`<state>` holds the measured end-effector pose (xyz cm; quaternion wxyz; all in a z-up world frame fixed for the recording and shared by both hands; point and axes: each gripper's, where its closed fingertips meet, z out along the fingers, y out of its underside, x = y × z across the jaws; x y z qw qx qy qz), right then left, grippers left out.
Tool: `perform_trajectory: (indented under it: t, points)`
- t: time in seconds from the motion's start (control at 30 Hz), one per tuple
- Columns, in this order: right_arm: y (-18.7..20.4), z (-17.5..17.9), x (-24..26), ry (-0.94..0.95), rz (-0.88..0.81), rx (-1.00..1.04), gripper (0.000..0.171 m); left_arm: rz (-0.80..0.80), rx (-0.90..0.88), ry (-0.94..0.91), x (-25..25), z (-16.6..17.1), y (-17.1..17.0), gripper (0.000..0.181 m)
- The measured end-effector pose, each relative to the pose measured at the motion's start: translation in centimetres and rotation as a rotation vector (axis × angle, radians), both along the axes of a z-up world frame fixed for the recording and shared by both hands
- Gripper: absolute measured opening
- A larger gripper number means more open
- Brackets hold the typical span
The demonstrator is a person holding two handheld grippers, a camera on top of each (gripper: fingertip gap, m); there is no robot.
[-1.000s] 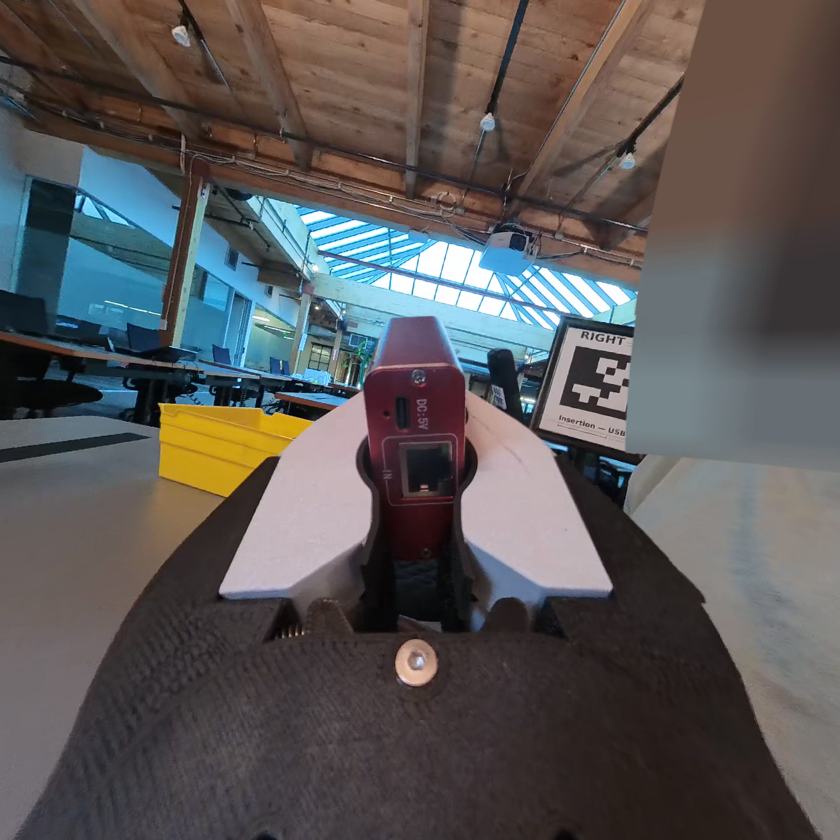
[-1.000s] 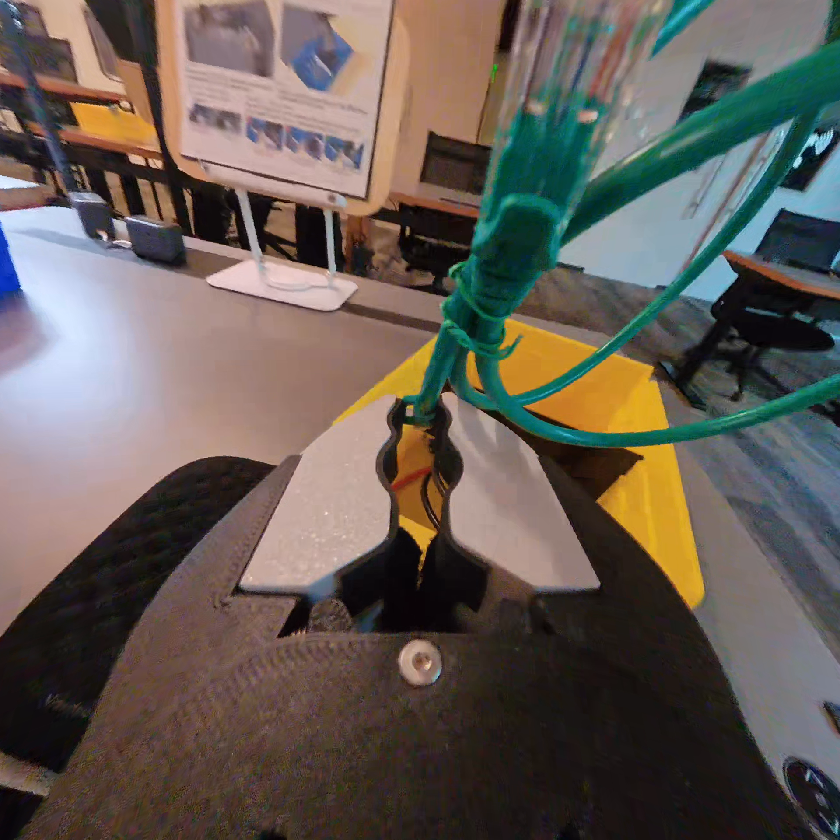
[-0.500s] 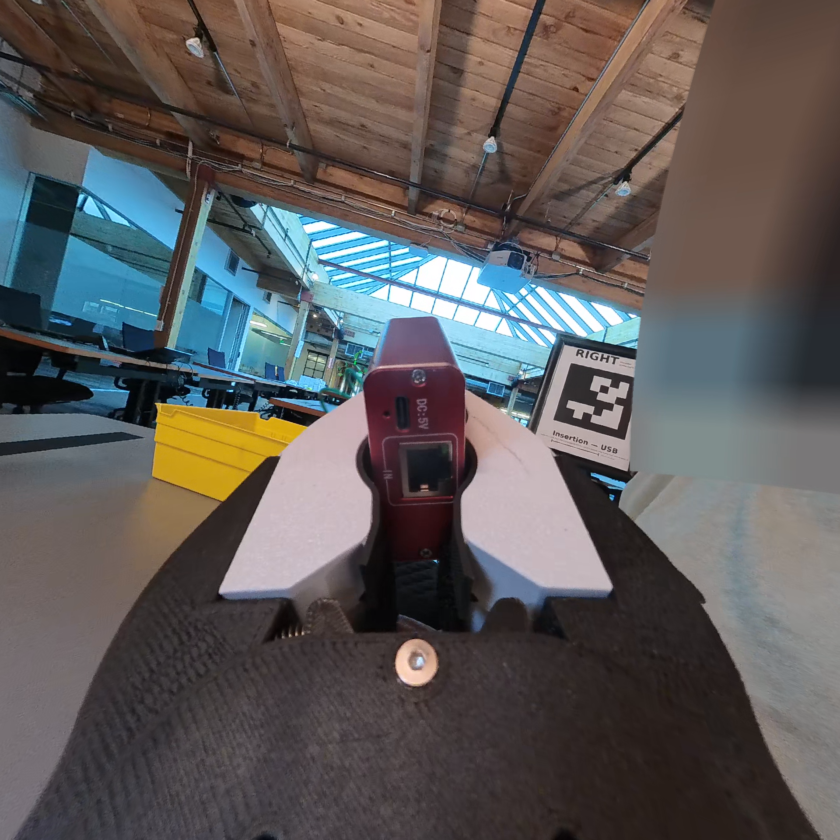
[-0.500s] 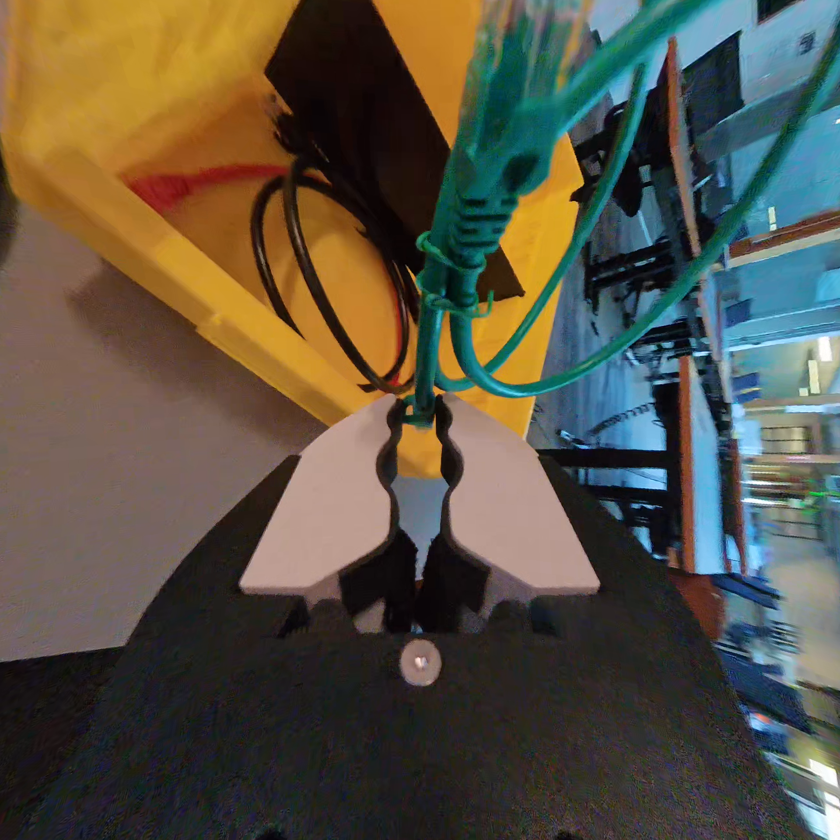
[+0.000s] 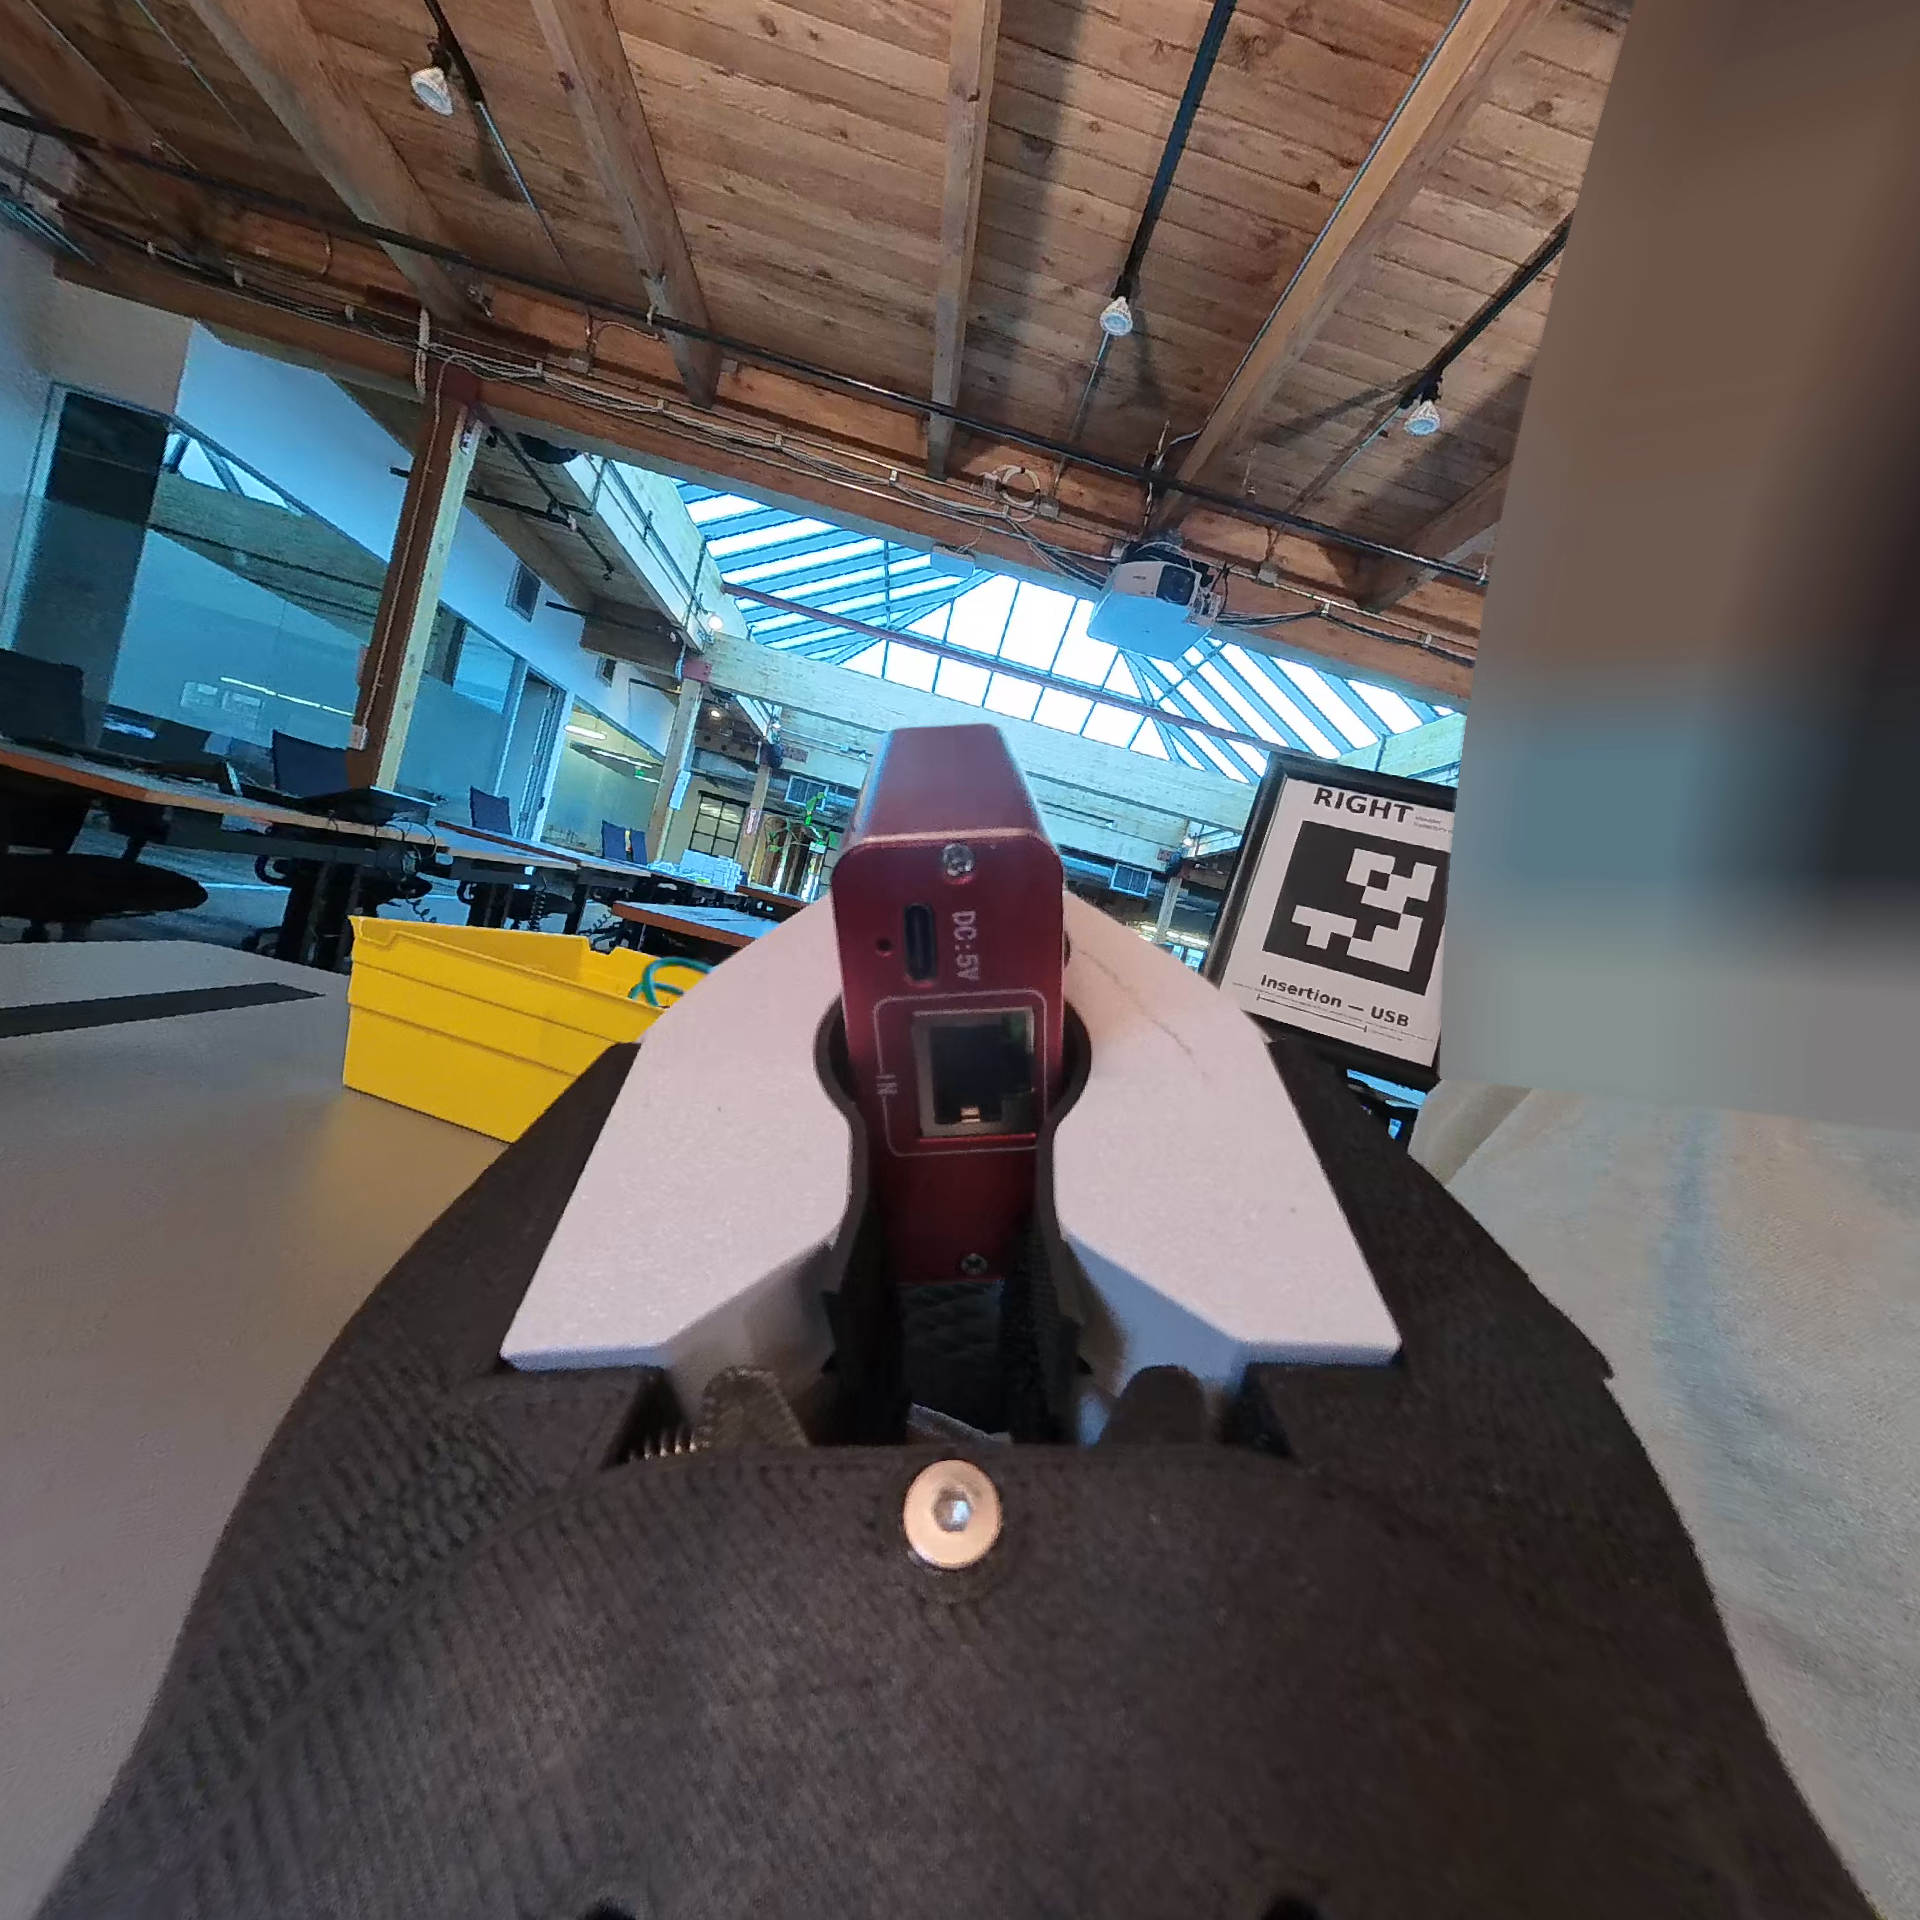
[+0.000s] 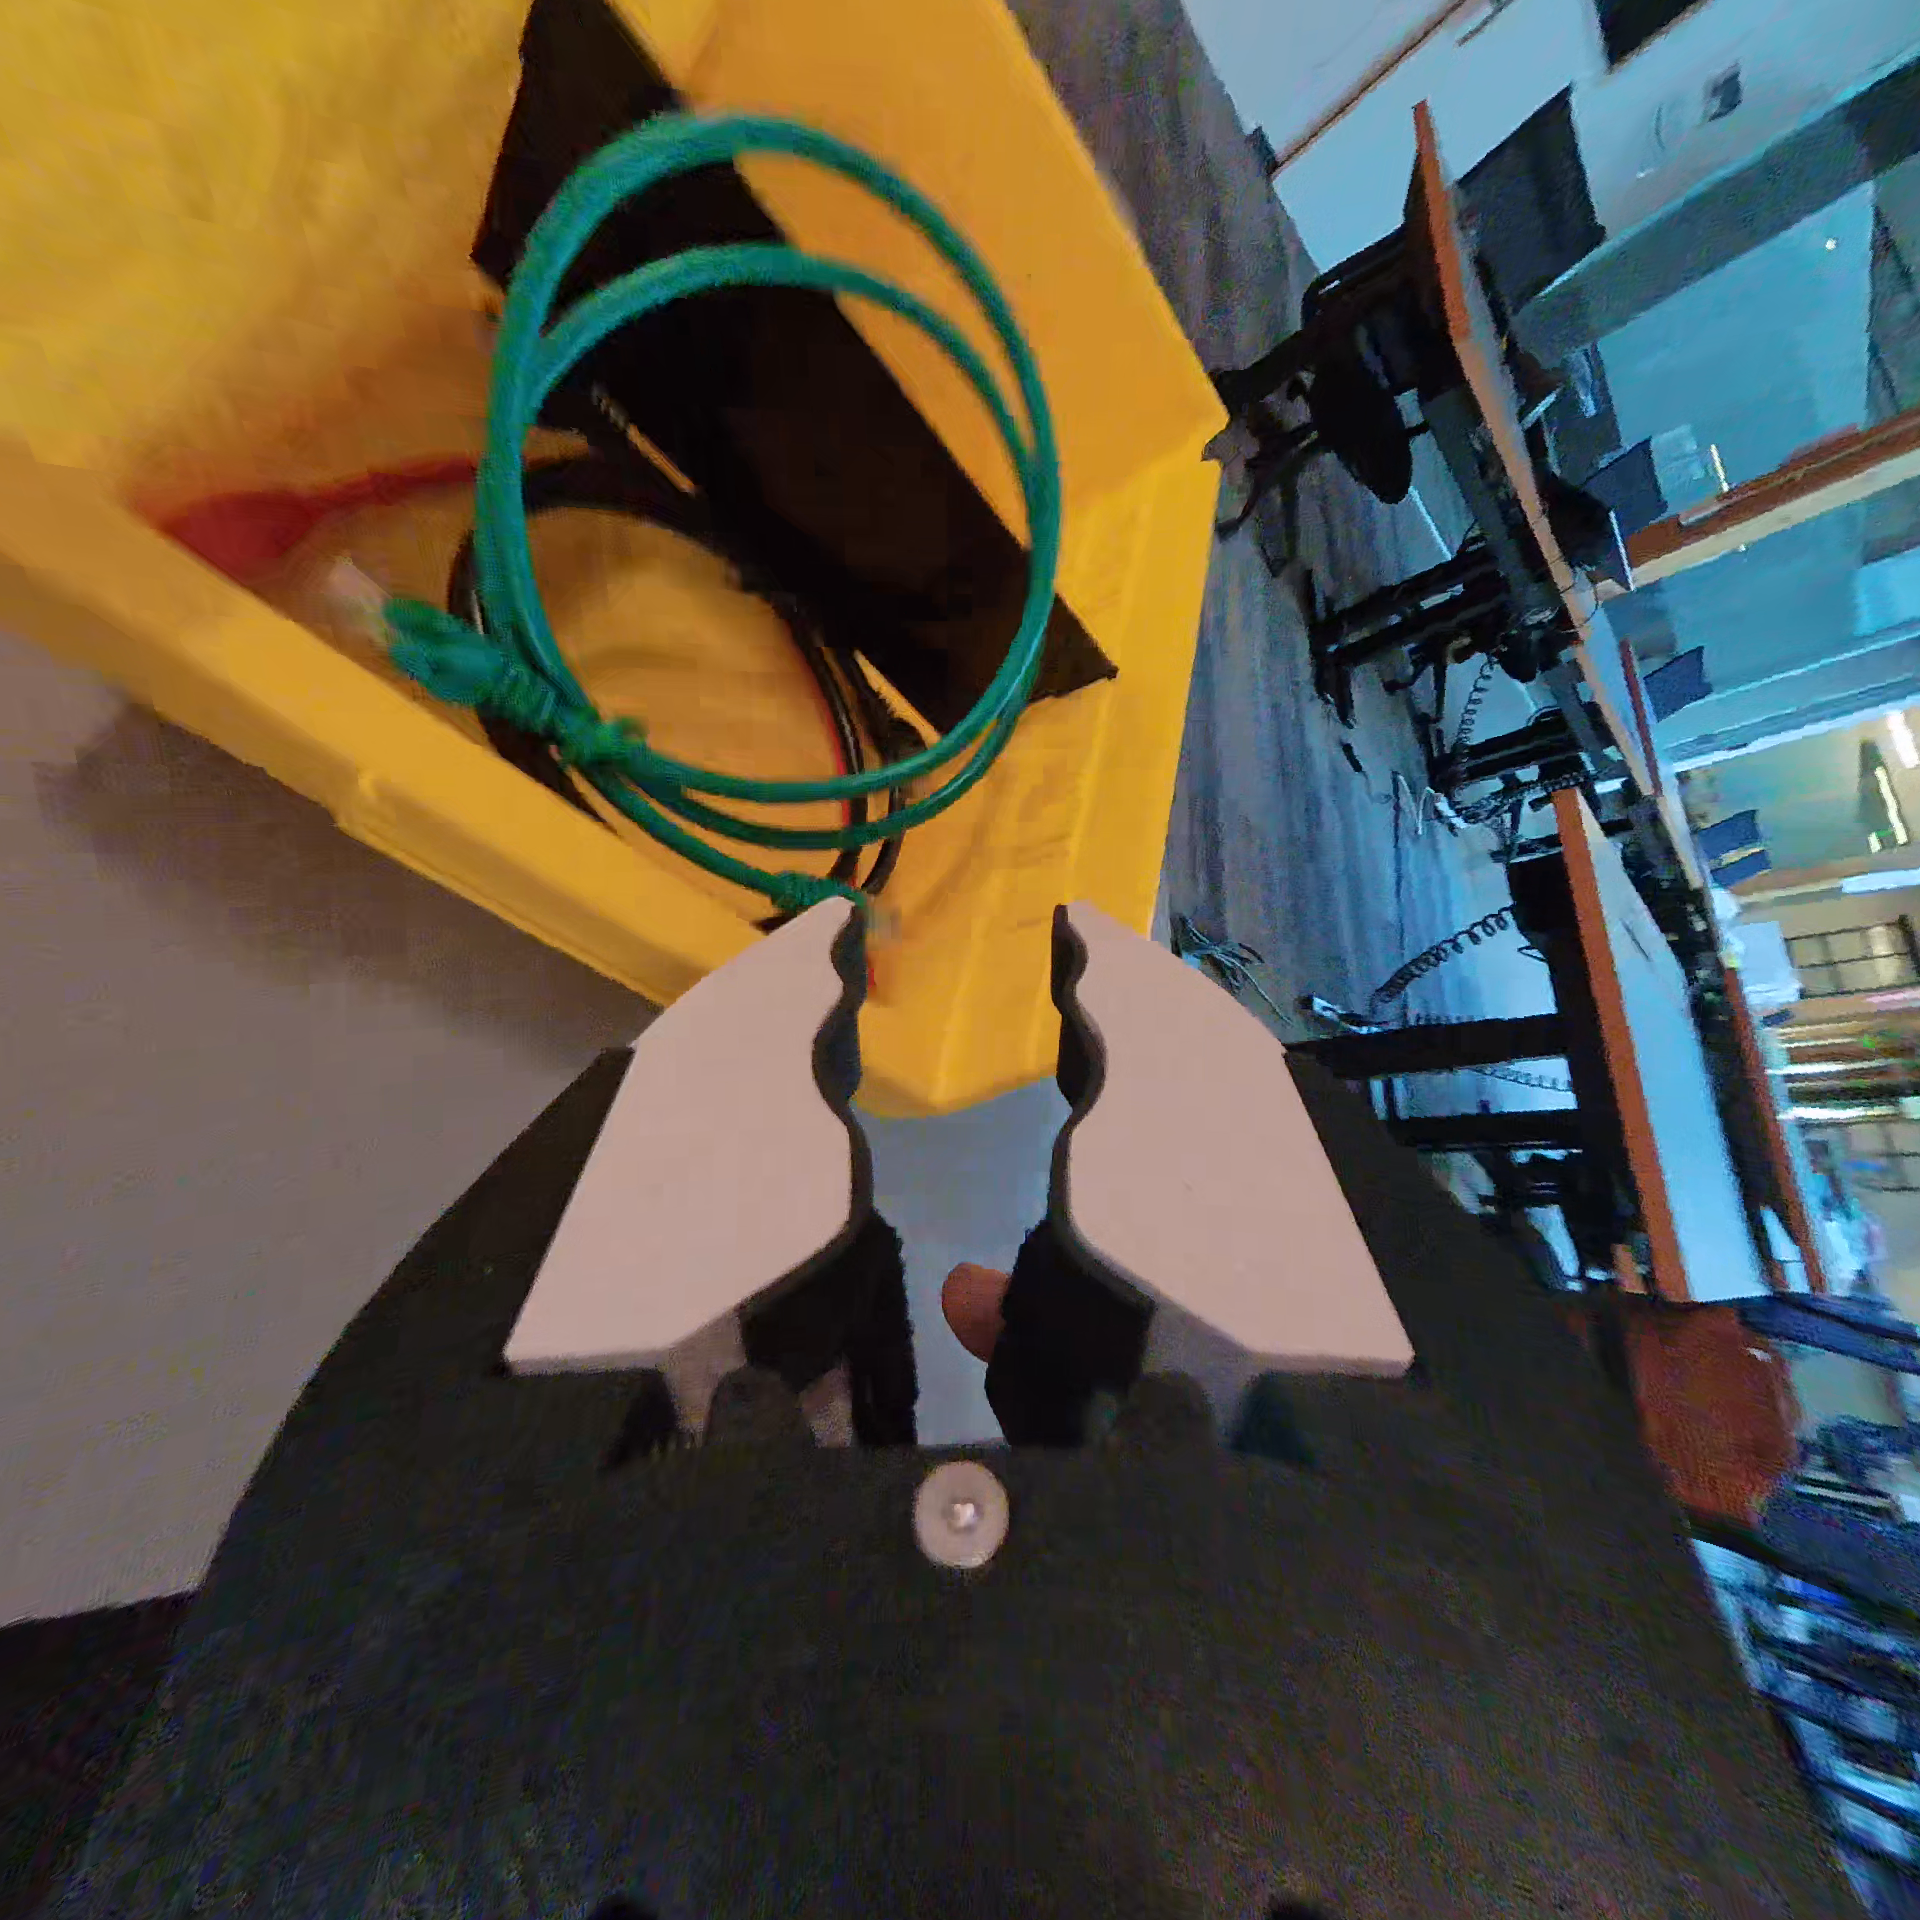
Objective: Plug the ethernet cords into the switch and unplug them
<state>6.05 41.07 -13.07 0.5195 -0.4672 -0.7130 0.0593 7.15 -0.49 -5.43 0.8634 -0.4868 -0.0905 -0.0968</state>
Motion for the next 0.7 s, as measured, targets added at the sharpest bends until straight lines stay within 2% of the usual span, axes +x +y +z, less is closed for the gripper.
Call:
perform_trajectory:
  t: [0.13, 0.23, 0.3, 0.4, 0.53, 0.6, 0.67, 0.7]
  points:
    - [-1.8, 3.3, -2.2, 0.282, 0.085, -0.219, 0.033, 0.002, -0.006, 0.003, 0.0, -0.1, 0.1, 0.029]
    - [-1.7, 3.5, -4.9, 0.37, 0.099, -0.397, 0.029, 0.002, -0.009, 0.005, 0.0, -0.1, 0.1, 0.029]
    - [-0.3, 2.6, -6.9, 0.334, 0.04, -0.406, 0.029, 0.006, -0.017, 0.007, 0.0, -0.2, 0.2, 0.029]
    - [1.5, 0.5, -9.9, 0.175, -0.016, -0.355, 0.048, 0.003, -0.025, 0.013, 0.1, -0.2, 0.3, 0.029]
    - [3.2, -3.2, -11.8, -0.057, -0.101, -0.373, 0.048, 0.001, -0.027, 0.012, 0.1, -0.2, 0.4, 0.029]
    - [3.9, -4.7, -11.4, -0.143, -0.146, -0.344, 0.027, 0.001, -0.023, 0.01, 0.1, -0.2, 0.3, 0.029]
    - [4.2, -5.1, -11.1, -0.139, -0.146, -0.287, 0.006, -0.003, -0.016, 0.007, 0.1, -0.1, 0.2, 0.029]
    - [4.0, -5.6, -10.8, -0.162, -0.141, -0.279, 0.006, -0.005, -0.015, 0.007, 0.1, -0.1, 0.2, 0.029]
